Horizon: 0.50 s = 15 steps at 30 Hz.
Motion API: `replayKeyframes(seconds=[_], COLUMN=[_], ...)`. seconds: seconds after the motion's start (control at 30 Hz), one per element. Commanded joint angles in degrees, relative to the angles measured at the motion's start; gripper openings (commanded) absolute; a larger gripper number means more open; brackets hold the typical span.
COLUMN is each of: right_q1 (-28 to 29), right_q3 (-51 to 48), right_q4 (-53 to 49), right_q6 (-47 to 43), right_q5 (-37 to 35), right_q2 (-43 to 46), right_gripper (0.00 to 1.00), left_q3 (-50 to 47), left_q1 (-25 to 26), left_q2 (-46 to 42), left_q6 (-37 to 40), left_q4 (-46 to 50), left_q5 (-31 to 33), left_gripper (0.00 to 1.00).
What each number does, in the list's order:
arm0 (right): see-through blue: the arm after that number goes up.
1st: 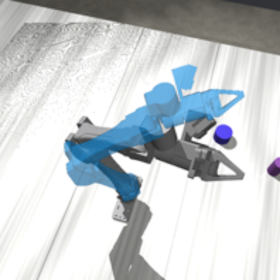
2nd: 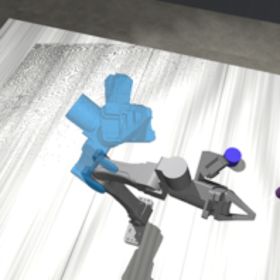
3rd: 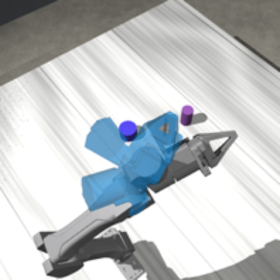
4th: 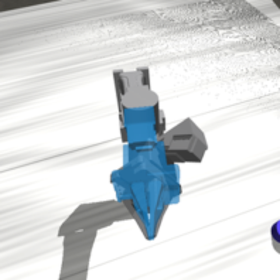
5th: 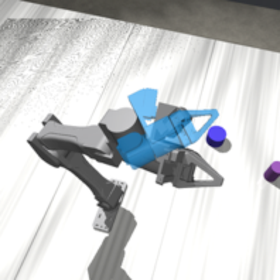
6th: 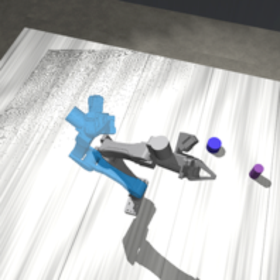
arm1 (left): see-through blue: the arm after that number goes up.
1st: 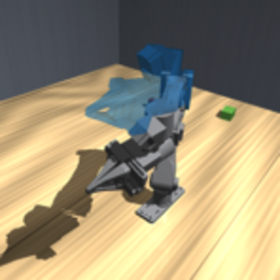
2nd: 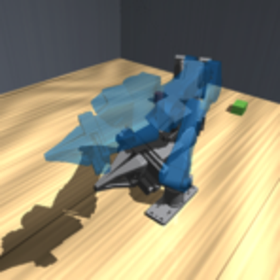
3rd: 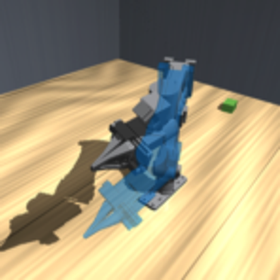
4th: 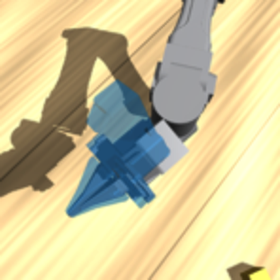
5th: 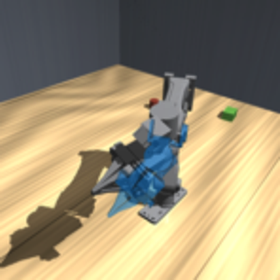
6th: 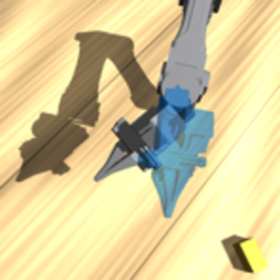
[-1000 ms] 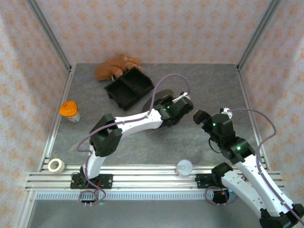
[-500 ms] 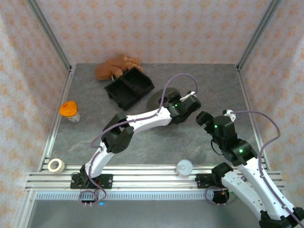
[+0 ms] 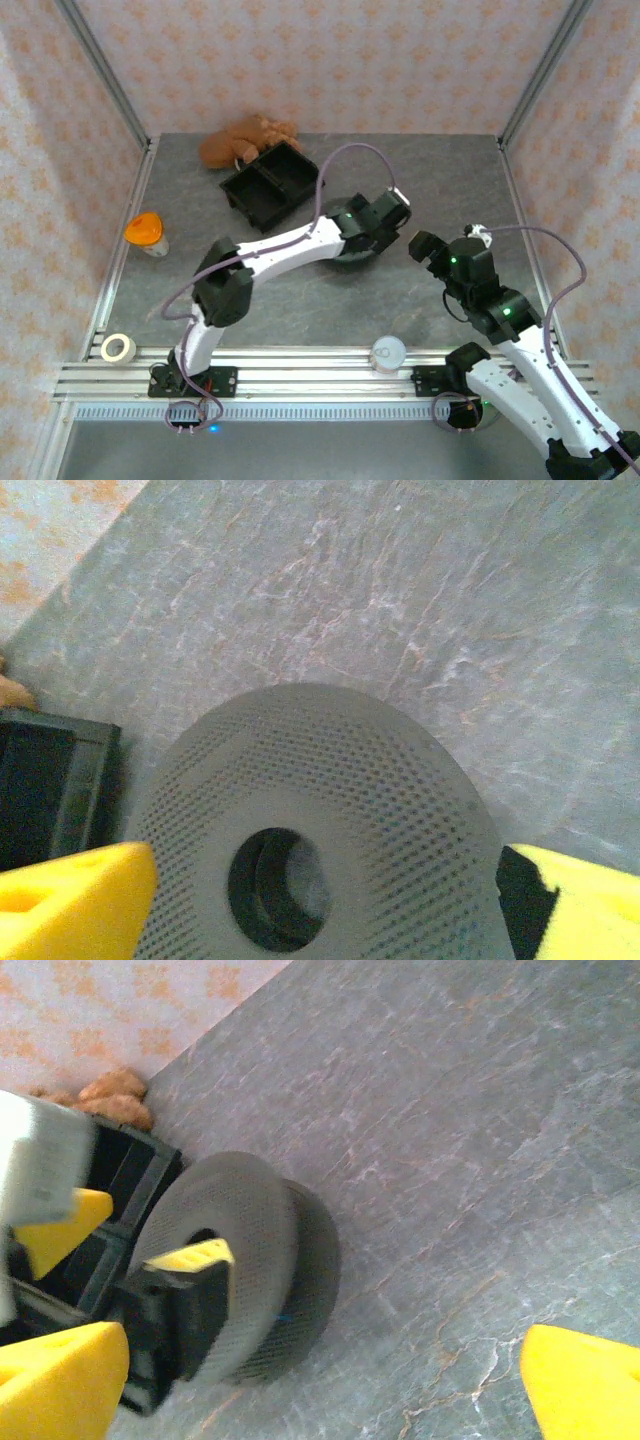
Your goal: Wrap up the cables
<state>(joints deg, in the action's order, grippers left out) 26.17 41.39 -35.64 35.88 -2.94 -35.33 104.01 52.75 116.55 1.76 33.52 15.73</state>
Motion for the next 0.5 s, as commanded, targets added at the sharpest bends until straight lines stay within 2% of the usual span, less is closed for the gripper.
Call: replayKeyframes(seconds=[0.0, 0.1, 0.23, 0.33, 0.47], right_q1=[-0.38, -0.34, -0.35, -0.34, -0.39], right_q3=[1.96, 1.47, -0.09, -0.27, -0.41], right_q4=[1.90, 2.64, 6.97, 8.76, 9.35], right_q6=[-3.05, -3.69, -5.01, -6.18, -8.07], right_q5=[4.03, 6.02, 12.23, 15.37, 17.06], right_q2=[-0.02, 0.26, -0.41, -1.57, -1.55], right_gripper=[1.00, 1.00, 1.00, 1.00, 1.00], left_q3=[-3.98, -8.29, -15.27, -21.57, -31.07], left_q1=[-3.13, -4.47, -5.69, -6.06, -6.42], left_q2=[-6.72, -12.05, -19.90, -27.11, -37.68], left_q6=[-8.50, -11.24, -13.55, -13.80, -14.33], left_q4=[-2.38, -4.97, -7.22, -8.15, -7.82], left_q5=[-12.86, -16.68, -15.59, -12.09, -2.99], left_gripper=[0.99, 1.00, 1.00, 1.00, 1.00])
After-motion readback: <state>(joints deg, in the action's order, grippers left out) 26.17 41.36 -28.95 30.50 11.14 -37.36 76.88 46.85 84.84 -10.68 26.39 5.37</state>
